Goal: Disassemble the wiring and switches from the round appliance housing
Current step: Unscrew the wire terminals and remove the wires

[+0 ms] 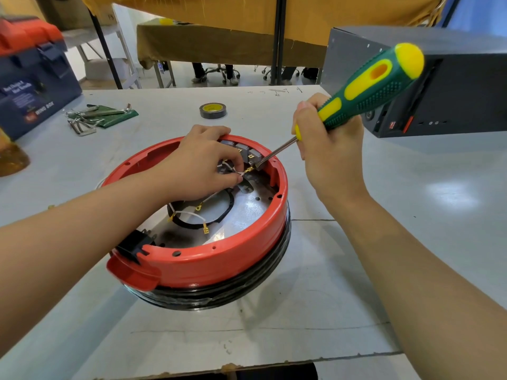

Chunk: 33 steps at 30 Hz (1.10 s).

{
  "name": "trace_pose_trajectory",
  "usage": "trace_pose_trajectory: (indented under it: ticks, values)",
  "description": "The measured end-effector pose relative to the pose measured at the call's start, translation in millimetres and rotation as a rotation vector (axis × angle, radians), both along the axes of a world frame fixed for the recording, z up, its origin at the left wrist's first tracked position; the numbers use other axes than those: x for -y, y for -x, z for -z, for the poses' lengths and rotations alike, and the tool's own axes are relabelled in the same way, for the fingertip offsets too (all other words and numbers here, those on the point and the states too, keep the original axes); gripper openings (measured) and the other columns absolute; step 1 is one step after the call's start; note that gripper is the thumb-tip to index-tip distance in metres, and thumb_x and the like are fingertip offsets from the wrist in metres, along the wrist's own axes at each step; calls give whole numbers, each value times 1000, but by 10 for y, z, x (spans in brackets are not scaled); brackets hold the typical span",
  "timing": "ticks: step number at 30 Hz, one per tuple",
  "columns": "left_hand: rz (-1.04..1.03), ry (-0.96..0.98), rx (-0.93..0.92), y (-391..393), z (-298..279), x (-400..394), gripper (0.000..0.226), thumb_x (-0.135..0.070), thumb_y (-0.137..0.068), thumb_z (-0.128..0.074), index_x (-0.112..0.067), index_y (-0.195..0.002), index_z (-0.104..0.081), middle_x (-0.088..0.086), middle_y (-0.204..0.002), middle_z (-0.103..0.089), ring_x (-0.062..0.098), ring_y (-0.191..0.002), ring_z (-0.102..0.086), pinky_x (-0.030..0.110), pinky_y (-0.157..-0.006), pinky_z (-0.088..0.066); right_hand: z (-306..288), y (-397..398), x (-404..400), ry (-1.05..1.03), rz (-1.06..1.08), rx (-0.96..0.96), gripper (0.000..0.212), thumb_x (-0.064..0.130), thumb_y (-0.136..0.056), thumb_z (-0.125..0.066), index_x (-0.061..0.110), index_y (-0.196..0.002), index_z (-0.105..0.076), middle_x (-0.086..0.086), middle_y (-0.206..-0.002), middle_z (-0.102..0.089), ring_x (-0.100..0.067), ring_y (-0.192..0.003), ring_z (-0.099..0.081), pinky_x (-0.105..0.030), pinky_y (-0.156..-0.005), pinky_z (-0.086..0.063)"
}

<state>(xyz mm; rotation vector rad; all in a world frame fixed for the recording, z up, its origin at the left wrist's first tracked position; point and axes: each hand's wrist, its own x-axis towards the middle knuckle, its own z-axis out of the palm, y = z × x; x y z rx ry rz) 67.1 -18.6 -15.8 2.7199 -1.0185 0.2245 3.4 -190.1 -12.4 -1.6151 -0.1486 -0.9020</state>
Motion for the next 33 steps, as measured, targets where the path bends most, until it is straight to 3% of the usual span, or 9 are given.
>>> trace_pose_trajectory:
  ticks: [2, 6, 24, 29, 33]
  values:
    - [1, 3, 3, 1, 1, -1, 14, -36, -85, -64, -32, -98, -68, 13, -151, -30, 32, -137, -20, 42, -110, -21, 0, -12, 2, -27, 11, -11, 29, 17, -85, -50, 3, -60, -47, -6, -52, -39, -14, -50, -39, -23, -52, -34]
    - [6, 3, 6, -2, 1, -3, 16, -35, -85, -64, -32, -100, -68, 13, -150, -31, 33, -137, -21, 43, -110, -22, -12, -32, -9, -58, 32, -15, 36, 18, -83, -50, -10, -63, -43, -25, -58, -36, -34, -56, -35, -31, -52, -31]
    - [6, -12, 10, -8, -1, 0, 17, -35, -85, -63, -32, -102, -69, 13, -150, -30, 34, -136, -21, 43, -109, -22, -49, -30, -49, -110, 57, -45, 32, 20, -80, -51, 3, -55, -42, -25, -57, -38, -24, -53, -36, -33, -51, -31]
    - [6, -4, 2, -4, 3, -1, 16, -36, -85, -63, -33, -100, -69, 13, -150, -30, 33, -137, -20, 44, -109, -22, -26, 4, -30, -13, 45, -4, 33, 17, -83, -50, -6, -59, -44, -20, -53, -37, -23, -51, -36, -27, -52, -32]
    - [11, 1, 4, -6, 5, 1, 17, -37, -84, -64, -31, -100, -70, 14, -149, -31, 33, -137, -21, 43, -110, -22, -19, 35, -10, 92, 28, 38, 28, 14, -87, -50, 7, -60, -47, 3, -49, -38, -12, -49, -39, -23, -53, -34]
